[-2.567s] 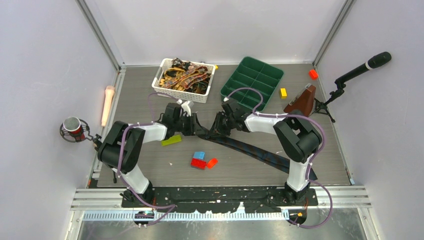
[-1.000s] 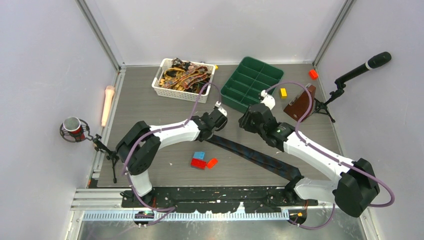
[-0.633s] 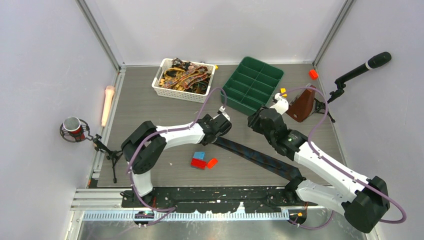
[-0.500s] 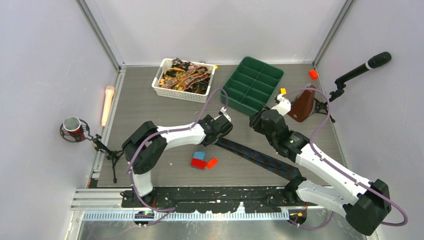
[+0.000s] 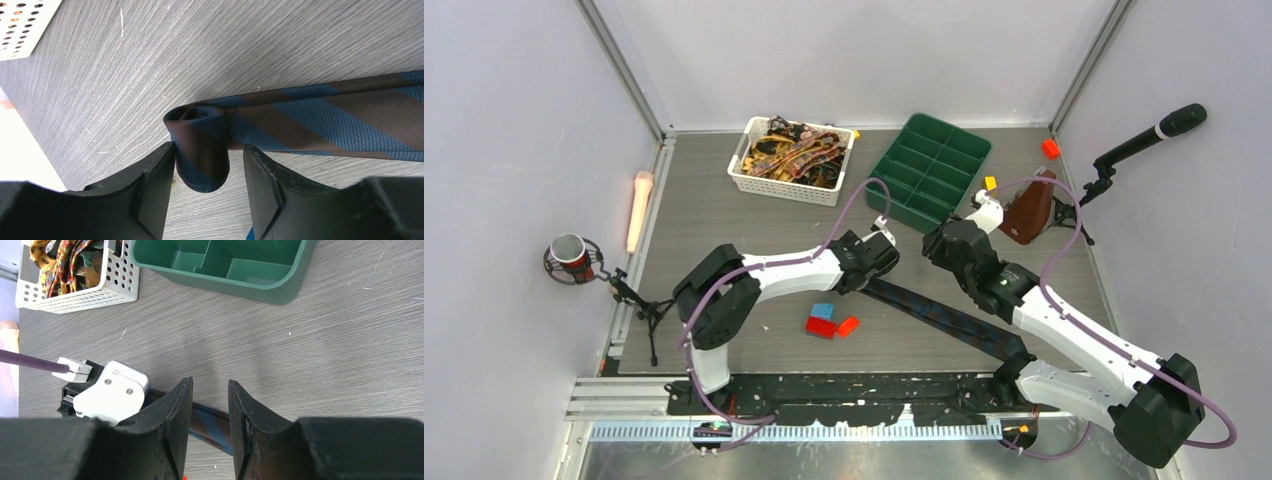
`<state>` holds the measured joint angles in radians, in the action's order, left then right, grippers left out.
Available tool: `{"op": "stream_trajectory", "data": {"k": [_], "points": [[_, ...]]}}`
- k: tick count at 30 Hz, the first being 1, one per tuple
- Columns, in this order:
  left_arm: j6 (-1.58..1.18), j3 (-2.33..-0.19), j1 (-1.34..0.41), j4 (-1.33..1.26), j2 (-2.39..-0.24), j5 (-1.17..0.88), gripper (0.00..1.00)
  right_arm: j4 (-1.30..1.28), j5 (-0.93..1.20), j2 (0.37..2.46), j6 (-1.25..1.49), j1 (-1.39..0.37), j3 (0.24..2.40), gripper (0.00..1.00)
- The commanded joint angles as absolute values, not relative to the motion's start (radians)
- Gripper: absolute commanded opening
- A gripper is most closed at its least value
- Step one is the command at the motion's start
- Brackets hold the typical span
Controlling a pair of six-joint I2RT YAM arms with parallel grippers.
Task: Roll the ties
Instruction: Roll the tie at the center of the board.
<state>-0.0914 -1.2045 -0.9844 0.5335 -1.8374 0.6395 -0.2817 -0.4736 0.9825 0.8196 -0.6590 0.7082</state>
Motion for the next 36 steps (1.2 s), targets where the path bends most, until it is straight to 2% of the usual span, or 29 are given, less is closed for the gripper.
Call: {"op": "stream_trajectory", "data": {"k": [1,26,36], "points": [[-0.124,-1.248,-0.999,0.556,-1.844,0.638,0.55,-0.262,-0.491,0.988,0.836,-0.656,0.716,0.39],[-0.216,-1.228,-1.002,0.5,-1.784,0.452,0.57,-0.263,-0.475,1.01,0.839,-0.655,0.714,0.43],[-0.262,-1.18,-0.93,0.439,-1.733,0.35,0.57,-0.261,-0.453,1.03,0.818,-0.655,0.72,0.43]]}}
